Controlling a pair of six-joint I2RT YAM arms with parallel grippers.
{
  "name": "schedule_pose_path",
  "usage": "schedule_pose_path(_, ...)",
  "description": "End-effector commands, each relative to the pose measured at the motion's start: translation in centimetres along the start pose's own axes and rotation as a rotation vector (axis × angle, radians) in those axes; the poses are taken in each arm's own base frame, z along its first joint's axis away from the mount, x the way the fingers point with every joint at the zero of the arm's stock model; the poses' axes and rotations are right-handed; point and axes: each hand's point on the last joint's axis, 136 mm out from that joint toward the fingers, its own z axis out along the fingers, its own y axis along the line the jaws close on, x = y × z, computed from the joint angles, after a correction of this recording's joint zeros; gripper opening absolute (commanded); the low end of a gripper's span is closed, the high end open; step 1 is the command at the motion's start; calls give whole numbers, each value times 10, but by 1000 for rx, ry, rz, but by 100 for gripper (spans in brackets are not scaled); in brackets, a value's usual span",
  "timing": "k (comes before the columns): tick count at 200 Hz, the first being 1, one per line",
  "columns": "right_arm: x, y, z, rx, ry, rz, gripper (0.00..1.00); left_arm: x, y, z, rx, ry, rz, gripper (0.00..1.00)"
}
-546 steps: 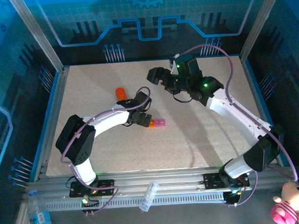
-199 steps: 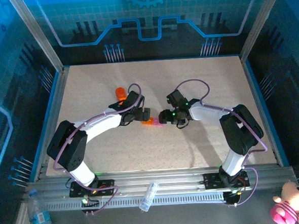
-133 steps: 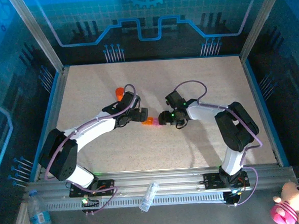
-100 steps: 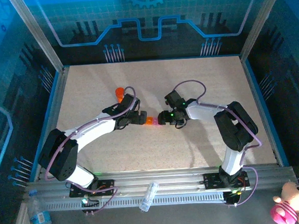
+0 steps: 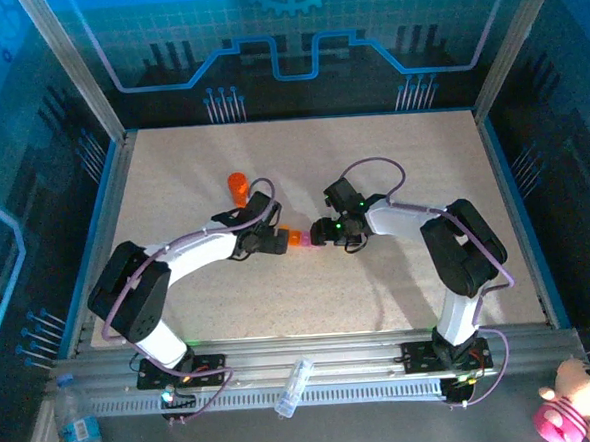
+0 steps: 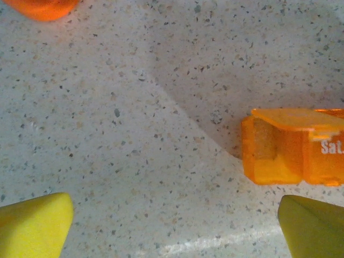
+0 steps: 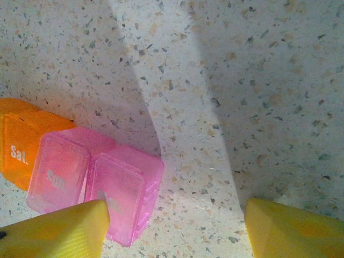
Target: Sort the pills into containers
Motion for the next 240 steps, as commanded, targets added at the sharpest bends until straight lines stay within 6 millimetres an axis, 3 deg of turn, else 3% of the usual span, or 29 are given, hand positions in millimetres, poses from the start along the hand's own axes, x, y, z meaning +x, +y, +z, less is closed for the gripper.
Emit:
schedule_pose_path(1, 9, -9, 12, 49, 37, -17, 69, -21, 0, 0, -14, -39, -33, 98)
schedule_pose_path(77, 11, -11, 16, 57, 47, -15, 68, -50, 1, 12, -22, -64, -46, 98)
schedule_pose_path(181, 19, -18, 21, 72, 64, -5, 68, -55, 6, 33, -42, -36, -53, 98)
schedule_pose_path(209, 17, -14, 20, 58, 64, -10, 68, -57, 2, 25, -9, -49, -57, 98)
schedule_pose_path(240, 8, -7, 13, 37, 50, -29, 69, -61, -2, -3, 58, -98, -78, 98)
